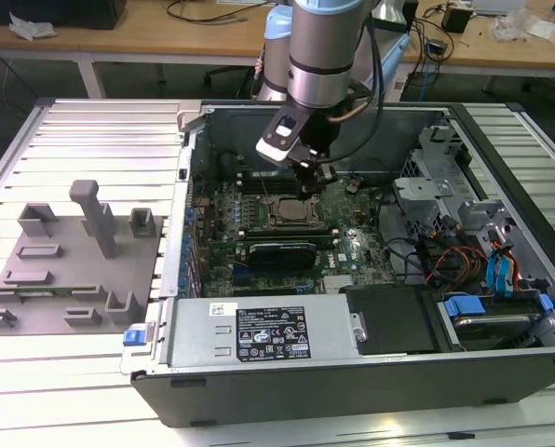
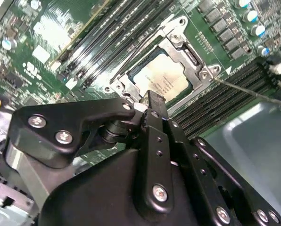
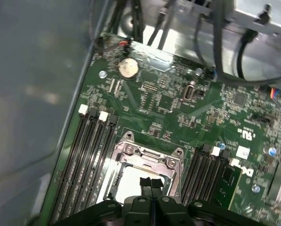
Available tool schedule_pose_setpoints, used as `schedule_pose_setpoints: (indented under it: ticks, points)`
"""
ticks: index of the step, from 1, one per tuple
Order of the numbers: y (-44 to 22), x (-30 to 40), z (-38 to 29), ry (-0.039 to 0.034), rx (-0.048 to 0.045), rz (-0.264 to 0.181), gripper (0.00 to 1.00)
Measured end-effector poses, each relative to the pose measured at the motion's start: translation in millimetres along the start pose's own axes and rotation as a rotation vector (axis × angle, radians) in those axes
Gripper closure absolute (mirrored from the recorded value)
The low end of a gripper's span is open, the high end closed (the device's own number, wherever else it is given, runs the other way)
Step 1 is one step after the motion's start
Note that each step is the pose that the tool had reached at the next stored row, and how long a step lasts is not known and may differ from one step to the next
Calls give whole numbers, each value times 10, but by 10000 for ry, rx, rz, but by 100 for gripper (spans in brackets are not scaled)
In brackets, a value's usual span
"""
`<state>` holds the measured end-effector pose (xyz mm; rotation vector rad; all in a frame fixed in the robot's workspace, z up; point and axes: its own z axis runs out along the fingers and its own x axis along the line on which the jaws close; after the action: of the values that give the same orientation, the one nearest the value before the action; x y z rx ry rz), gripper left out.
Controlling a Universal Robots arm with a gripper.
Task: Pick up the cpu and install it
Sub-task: 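Close the cpu cover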
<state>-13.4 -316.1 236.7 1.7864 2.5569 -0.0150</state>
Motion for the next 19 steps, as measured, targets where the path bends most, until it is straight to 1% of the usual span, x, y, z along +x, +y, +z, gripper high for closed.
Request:
schedule_pose_setpoints:
  ticks: [1,7,8,9,11,12,13,14,15,18,19]
  points:
    - [0,0,0,2,-8,-343,89]
    - [0,0,0,7,-35,-1484,89]
    - [-1,0,0,8,-40,-1709,89]
    - [0,0,0,9,-47,-2049,89]
    - [0,0,1,11,-57,-2408,89]
    - [0,1,2,15,-73,-3075,89]
    - [0,1,2,16,-79,-3336,89]
    - [-1,1,2,17,-87,-3701,89]
    - [-3,2,2,18,-90,-3812,89]
    - [-8,4,2,20,-102,-4335,89]
    - [-12,5,2,21,-109,-4618,89]
